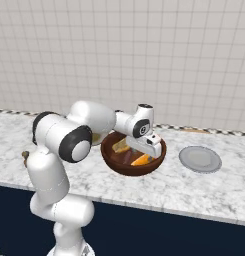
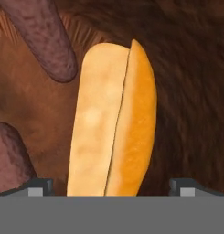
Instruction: Place one bun and one sausage from the bowl on each plate.
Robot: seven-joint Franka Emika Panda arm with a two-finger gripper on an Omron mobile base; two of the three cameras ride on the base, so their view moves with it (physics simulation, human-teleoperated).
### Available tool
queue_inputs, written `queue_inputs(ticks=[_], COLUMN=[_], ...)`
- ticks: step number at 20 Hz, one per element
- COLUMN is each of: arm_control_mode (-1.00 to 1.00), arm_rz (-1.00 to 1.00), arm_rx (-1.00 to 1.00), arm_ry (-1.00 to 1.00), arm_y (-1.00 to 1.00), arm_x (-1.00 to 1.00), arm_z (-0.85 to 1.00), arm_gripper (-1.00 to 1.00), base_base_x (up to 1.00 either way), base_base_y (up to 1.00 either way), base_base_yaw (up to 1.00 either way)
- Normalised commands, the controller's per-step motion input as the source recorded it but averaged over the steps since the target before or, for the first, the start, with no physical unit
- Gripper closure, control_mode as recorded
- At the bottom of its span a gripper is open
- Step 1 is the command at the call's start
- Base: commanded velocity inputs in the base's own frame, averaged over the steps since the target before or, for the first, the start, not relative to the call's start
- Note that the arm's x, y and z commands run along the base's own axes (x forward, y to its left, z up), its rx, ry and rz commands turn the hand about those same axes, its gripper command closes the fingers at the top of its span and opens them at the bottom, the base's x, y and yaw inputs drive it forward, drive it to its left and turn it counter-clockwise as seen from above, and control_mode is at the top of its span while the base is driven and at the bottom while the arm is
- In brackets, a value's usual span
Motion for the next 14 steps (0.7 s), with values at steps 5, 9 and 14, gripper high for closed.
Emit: queue_inputs(ticks=[5,9,14], arm_control_mode=[-1.0,-1.0,-1.0], arm_rz=[0.0,0.0,0.0], arm_rx=[0.0,0.0,0.0], arm_ry=[0.0,0.0,0.0], arm_y=[-0.04,0.0,0.0], arm_x=[0.0,0.01,0.02], arm_z=[-0.11,-0.15,-0.19], arm_gripper=[-1.0,-1.0,-1.0], base_base_x=[0.0,0.0,0.0], base_base_y=[0.0,0.0,0.0], base_base_yaw=[0.0,0.0,0.0])
